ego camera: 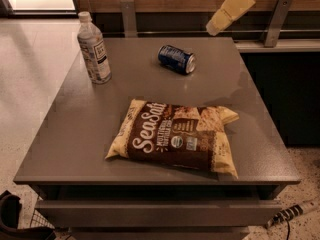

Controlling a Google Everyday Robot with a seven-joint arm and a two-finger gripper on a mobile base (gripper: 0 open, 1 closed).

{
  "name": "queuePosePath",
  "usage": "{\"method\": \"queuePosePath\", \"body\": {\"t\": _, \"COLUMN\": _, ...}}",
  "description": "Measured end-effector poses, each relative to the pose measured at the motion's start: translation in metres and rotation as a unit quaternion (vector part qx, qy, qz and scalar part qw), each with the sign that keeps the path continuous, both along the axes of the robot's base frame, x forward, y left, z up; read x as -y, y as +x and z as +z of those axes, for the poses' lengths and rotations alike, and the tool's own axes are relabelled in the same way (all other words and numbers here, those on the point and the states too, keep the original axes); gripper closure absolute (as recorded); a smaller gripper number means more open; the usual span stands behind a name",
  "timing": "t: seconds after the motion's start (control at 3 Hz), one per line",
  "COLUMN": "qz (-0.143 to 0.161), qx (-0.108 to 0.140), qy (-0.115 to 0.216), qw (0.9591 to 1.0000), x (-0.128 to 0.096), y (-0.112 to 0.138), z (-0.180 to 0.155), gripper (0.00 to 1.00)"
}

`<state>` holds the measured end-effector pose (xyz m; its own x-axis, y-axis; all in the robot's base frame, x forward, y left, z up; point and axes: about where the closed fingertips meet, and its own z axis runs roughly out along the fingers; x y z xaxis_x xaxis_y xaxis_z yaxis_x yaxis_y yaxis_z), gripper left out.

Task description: Place pepsi can upright

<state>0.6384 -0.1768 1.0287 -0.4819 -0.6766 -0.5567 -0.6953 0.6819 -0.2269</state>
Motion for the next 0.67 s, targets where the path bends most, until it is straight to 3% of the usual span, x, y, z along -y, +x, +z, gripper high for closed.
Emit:
{"method": "queuePosePath", "body": {"t": 0.33, "qz": -0.052, "qx": 0.033, "qy": 0.026, "qw": 0.9977, "x": -0.0348, "y": 0.0395, "z": -0.0381, "gripper": 0.0}}
{"method": "queuePosePath", "body": {"t": 0.67, "qz": -0.05, "qx": 0.031, "qy": 0.025, "qw": 0.998, "x": -0.0347, "y": 0.0381, "z": -0.0377, "gripper": 0.0}}
